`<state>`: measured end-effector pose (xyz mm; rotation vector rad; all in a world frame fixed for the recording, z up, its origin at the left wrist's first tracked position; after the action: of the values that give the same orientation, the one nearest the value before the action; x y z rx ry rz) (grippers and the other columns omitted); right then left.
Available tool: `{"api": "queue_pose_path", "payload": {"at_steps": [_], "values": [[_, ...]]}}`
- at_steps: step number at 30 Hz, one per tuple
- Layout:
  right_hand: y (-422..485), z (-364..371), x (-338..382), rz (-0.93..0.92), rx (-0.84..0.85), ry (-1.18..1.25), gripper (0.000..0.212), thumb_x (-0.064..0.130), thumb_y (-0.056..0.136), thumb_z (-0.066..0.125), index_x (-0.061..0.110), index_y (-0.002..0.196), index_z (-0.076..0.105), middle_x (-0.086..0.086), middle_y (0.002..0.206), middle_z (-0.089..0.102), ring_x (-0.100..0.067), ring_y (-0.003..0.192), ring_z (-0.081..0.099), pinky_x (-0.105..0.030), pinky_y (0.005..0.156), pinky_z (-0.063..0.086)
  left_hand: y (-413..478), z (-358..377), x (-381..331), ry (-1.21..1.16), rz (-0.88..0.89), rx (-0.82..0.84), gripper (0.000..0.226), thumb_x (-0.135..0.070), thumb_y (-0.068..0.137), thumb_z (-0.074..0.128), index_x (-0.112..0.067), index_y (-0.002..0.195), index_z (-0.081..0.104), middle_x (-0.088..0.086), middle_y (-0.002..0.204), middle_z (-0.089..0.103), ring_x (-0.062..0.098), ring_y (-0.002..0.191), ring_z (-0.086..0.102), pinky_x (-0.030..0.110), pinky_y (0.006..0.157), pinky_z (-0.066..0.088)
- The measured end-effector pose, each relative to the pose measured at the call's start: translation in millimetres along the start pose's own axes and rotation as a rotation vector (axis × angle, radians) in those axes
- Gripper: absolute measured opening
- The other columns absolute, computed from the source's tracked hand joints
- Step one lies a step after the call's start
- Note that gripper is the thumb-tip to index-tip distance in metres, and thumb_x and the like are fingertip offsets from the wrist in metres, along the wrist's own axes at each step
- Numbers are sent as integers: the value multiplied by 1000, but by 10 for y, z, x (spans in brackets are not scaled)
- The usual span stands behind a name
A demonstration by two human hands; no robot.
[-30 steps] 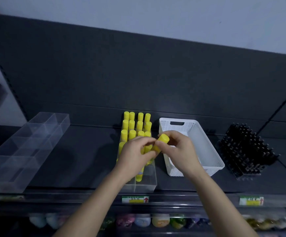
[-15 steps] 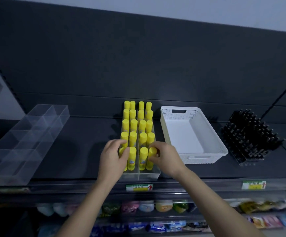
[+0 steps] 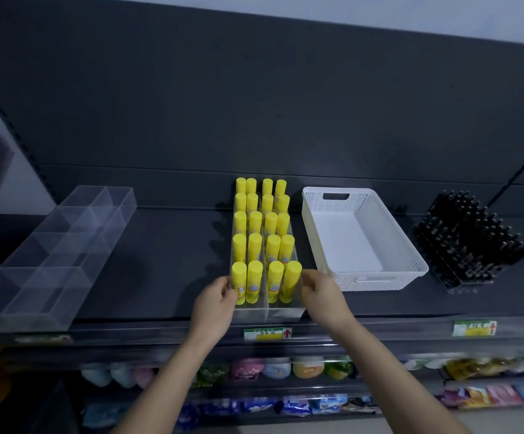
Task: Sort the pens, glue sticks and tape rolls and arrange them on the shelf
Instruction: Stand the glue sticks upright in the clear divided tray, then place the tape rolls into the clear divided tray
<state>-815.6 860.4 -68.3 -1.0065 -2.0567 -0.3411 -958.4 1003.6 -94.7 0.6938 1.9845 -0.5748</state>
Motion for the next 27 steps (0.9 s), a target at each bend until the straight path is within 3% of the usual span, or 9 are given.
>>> {"api": "queue_pose_path", "payload": {"at_steps": [3,6,8,10,13,15,22,24,27], "values": [[-25,-17,23,11,-6,41,44,-8,83,36,28,57,44,13,47,44,-2,50,37,-9,44,30,14,-36,-13,26,15,23,24,-10,95,45,-21,82,61,0,75,61,14,66,50,24,55,36],[-68,-40,32,26,-17,16,40,-3,87,39,29,65,51,14,60,50,-13,64,48,-14,53,37,8,-161,-118,45,51,-35,22,-10,96,47,-20,87,65,-1,83,66,19,78,59,17,59,38],[-112,-96,13,59,-56,41,31,-1,88,43,19,100,64,4,90,64,-20,87,59,-24,73,50,12,-307,-259,102,112,-149,22,-12,96,50,-12,110,66,4,107,66,21,98,61,20,77,40],[-157,-239,-9,77,-145,47,40,0,89,47,12,127,55,-4,113,62,-21,99,61,-31,82,51,3,-431,-503,148,224,-250,29,-14,95,52,-9,122,61,6,119,60,21,105,59,24,85,41],[-185,-548,11,22,-282,38,42,3,90,50,16,129,53,-1,113,62,-15,87,62,-22,70,47,17,-422,-974,113,386,-260,30,-18,94,53,-11,123,59,4,120,57,18,106,58,31,89,47],[-157,-754,-27,16,-333,23,40,4,91,51,16,129,53,-2,117,62,-15,87,63,-26,76,48,62,-251,-1211,60,405,-205,30,-19,94,54,-13,123,59,1,118,58,14,105,57,30,90,46],[107,-1481,-437,34,-442,-132,35,3,91,48,10,124,59,-7,129,55,-16,102,56,-19,82,39,347,680,-1624,-123,219,-10,38,-20,90,59,-11,126,49,-15,79,54,7,76,54,26,64,37],[217,-1660,-592,41,-454,-135,36,4,90,50,10,125,58,-10,131,52,-21,110,55,-21,83,38,476,905,-1582,-139,111,-14,24,-19,90,59,-17,112,49,-12,75,48,5,67,47,26,60,37],[442,-1881,-835,45,-422,-142,39,3,87,51,7,125,57,-13,123,55,-24,104,54,-22,80,37,638,1187,-1485,-179,-42,-37,21,-19,89,60,-16,106,48,-10,82,44,17,81,49,29,71,40]]}}
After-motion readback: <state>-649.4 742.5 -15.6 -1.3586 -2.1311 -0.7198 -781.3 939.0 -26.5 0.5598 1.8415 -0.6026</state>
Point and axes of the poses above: each hand's wrist, its own y-axis towards the middle knuckle, its own z-axis out of the palm, x = y × z, the point moved 6 cm from there along y, towards the middle knuckle
